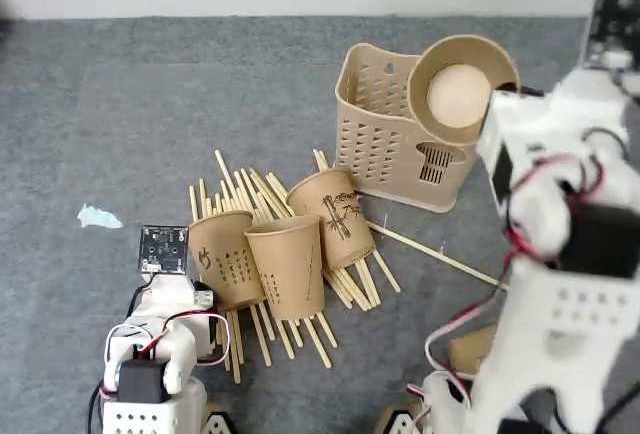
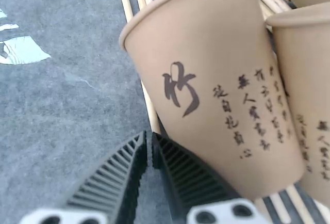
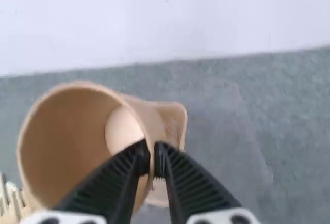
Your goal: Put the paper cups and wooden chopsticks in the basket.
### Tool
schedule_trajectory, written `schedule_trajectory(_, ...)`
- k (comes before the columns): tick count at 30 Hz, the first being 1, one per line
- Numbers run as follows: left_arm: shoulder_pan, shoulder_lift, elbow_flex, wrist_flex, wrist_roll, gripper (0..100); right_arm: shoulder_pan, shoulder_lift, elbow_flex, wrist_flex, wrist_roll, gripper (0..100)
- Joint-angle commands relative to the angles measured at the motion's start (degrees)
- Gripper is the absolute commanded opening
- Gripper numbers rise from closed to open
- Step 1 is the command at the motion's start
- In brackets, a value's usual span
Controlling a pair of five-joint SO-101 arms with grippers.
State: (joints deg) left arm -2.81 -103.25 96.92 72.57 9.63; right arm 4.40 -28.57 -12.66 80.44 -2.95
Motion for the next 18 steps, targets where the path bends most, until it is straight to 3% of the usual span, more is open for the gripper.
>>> schedule_trajectory(1,0.3,-1.0,-0.5,-0.3,0.4,1,1.5,3.6,-0.6,-3.4,-1.8,0.8)
schedule_trajectory(7,0.3,-1.0,-0.5,-0.3,0.4,1,1.9,8.9,-0.6,-2.8,-1.9,1.4)
schedule_trajectory(12,0.3,-1.0,-0.5,-0.3,0.4,1,1.7,10.1,-1.4,2.2,-3.3,13.6)
schedule_trajectory(18,0.3,-1.0,-0.5,-0.3,0.4,1,1.7,9.9,-9.8,9.2,-3.6,11.4)
